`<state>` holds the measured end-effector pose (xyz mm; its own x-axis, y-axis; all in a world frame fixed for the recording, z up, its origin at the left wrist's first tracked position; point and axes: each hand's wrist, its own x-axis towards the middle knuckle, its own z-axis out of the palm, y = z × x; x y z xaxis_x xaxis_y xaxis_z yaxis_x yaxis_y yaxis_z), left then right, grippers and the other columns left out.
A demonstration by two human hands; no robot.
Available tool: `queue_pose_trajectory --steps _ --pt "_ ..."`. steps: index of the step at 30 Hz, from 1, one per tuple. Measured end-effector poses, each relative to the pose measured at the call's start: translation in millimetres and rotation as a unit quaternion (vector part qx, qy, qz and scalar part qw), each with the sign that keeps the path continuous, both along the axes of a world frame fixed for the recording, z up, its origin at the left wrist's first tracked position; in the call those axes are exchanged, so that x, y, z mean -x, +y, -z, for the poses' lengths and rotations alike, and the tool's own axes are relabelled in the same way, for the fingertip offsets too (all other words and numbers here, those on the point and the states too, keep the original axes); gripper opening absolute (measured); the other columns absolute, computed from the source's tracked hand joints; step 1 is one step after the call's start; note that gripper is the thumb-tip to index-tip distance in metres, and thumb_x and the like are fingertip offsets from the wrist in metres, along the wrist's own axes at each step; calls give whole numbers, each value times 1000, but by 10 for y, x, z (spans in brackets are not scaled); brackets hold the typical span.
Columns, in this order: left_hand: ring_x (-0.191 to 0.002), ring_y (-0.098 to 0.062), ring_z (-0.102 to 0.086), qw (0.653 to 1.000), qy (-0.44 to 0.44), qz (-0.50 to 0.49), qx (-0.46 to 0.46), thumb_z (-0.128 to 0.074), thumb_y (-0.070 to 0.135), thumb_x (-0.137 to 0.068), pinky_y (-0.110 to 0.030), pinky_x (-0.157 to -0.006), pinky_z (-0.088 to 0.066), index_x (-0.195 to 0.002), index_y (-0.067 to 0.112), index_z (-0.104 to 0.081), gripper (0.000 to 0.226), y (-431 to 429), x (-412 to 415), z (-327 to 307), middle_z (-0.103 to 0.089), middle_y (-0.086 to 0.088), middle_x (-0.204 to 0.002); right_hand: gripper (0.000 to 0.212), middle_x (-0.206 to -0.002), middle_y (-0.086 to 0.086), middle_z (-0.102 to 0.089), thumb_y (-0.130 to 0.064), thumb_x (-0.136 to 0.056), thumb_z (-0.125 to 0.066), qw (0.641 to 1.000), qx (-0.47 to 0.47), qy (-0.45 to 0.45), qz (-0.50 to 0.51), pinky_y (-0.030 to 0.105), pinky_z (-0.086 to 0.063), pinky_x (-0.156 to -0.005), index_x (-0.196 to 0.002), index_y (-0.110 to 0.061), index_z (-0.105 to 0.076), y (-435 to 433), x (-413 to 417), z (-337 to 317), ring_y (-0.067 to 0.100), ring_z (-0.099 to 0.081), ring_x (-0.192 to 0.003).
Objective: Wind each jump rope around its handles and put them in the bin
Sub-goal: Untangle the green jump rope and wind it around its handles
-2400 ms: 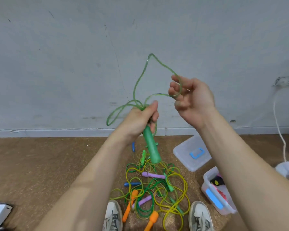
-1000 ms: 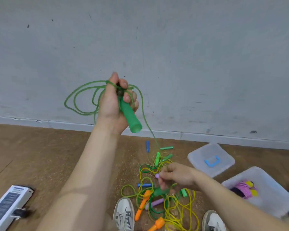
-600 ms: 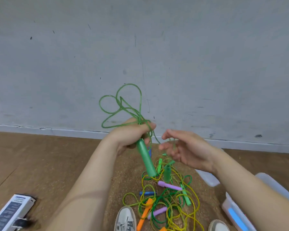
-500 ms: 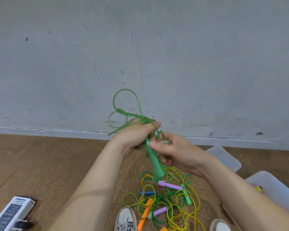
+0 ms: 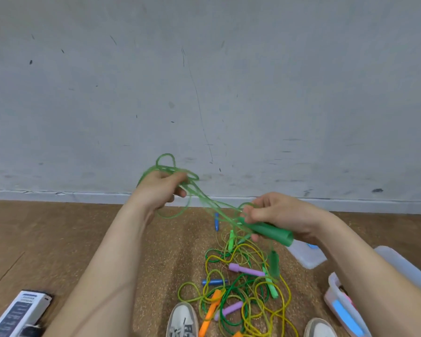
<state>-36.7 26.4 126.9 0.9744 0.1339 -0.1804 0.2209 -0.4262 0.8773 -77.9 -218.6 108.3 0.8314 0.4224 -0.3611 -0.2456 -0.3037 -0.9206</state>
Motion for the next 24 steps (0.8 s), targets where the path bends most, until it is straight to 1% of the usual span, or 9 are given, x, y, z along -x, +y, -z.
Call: queue_pose_trajectory --steps 3,6,10,12,15,17,20,22,24 --pt "-51 -15 -40 998 -28 -42 -26 -46 42 -93 -27 -52 -32 -73 11 -70 44 62 -31 48 -64 -1 -58 12 -66 13 -62 -18 -84 -64 999 46 3 3 33 -36 -57 -78 -11 -58 -65 5 7 26 -53 -63" --pt "-51 -18 -46 994 -59 -73 -54 -33 43 -96 -30 -61 -39 -55 7 -69 65 79 -37 91 -59 -2 -46 16 -62 12 -60 -16 -88 -65 998 59 20 -17 30 -39 -54 -75 -11 -58 -140 10 -5 21 -53 -56" --pt "-57 -23 -49 992 -47 -105 -46 -19 49 -95 -34 -67 -44 -59 6 -71 77 244 -117 154 -65 -6 -54 14 -61 11 -61 -16 -91 -61 998 -4 55 2 19 -33 -40 -79 -13 -55 -195 8 -62 14 -50 -44" --pt "-67 -25 -57 985 -9 -87 -152 -19 54 -90 -35 -75 -48 -62 12 -70 72 341 -140 215 -69 -4 -66 12 -60 10 -59 -22 -86 -64 997 -41 67 17 18 -26 -39 -89 -15 -54 -196 8 -86 13 -46 -43" --pt "-65 -25 -60 930 -28 -46 -364 -37 47 -92 -30 -68 -47 -62 12 -59 52 225 -80 168 -63 -3 -62 10 -59 7 -55 -24 -90 -62 993 -69 80 55 17 -24 -38 -86 -19 -55 -195 -14 -70 11 -41 -43" --pt "-61 -21 -62 958 -56 25 -280 -40 46 -95 -26 -65 -47 -62 13 -67 55 -34 1 84 -70 -3 -64 11 -60 7 -54 -21 -91 -62 989 -98 74 88 18 -29 -37 -83 -18 -56 -140 -26 -44 10 -42 -44" --pt "-50 -15 -57 979 69 184 -62 -27 57 -97 -19 -51 -40 -69 8 -71 71 -552 226 40 -70 -8 -65 20 -70 10 -59 -14 -82 -73 980 -166 33 102 25 -43 -55 -95 -9 -59 -21 -51 32 20 -53 -60" --pt "-48 -14 -57 968 95 232 -32 -27 61 -95 -17 -47 -39 -80 6 -70 72 -740 278 109 -69 -10 -67 45 -82 18 -63 -19 -70 -82 984 -168 15 66 39 -38 -75 -108 -5 -60 41 -36 68 31 -54 -79" --pt "-45 -12 -55 972 74 221 -24 -38 57 -94 -15 -44 -39 -80 4 -69 63 -783 259 141 -67 -9 -65 51 -90 22 -66 -19 -67 -84 987 -159 12 35 43 -34 -82 -112 -9 -61 73 -15 77 34 -54 -89"
